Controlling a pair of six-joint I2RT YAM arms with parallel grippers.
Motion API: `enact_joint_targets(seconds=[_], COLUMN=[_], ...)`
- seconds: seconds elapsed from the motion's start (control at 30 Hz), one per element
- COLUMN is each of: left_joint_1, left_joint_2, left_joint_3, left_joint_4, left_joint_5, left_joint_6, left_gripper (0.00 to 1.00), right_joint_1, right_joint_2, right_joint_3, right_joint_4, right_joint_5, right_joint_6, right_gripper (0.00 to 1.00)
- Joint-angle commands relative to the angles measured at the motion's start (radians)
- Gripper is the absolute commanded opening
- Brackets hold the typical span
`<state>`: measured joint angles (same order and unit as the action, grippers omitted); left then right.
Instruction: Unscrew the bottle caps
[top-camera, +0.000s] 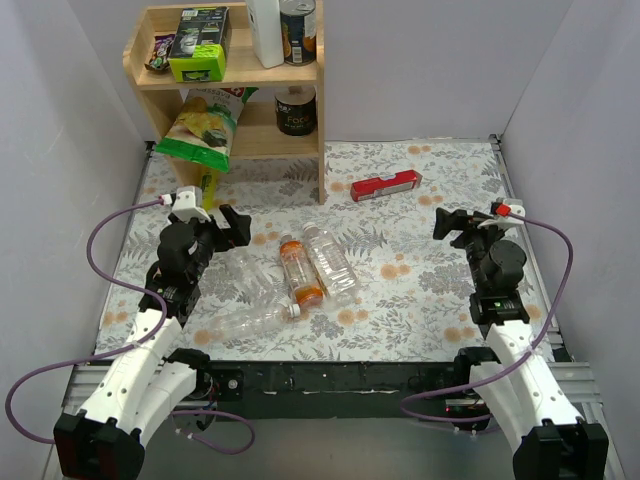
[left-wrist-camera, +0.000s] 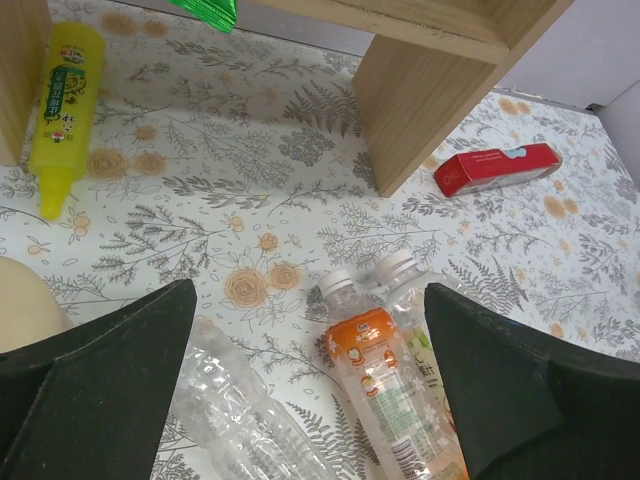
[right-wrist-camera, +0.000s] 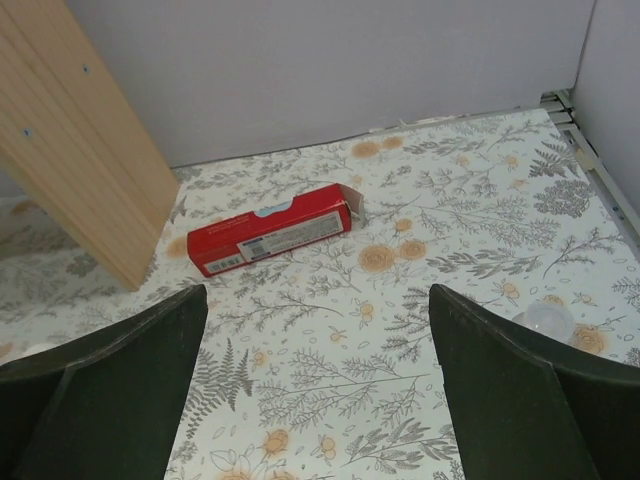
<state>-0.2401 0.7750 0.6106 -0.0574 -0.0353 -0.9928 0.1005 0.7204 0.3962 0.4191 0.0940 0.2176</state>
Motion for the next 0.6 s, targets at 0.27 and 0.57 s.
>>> enact_joint_targets(seconds=[0.27, 0.57], left_joint_1=[-0.008, -0.145], left_joint_2=[0.024, 0.337], left_joint_3=[0.061, 0.354], left_joint_4=[0.045, 0.036], left_joint_5=[0.070, 0.200], left_joint_6=[-0.085, -0.001], left_gripper=[0.98, 0.98], right_joint_1=[0.001, 0.232], right_joint_2=[-0.018, 0.204], right_joint_3=[0.122, 0.433], right_joint_4=[-0.146, -0.509], right_joint_5=[-0.180, -0.061], right_joint_6=[0.040, -0.064], right_gripper=[0.89, 0.84])
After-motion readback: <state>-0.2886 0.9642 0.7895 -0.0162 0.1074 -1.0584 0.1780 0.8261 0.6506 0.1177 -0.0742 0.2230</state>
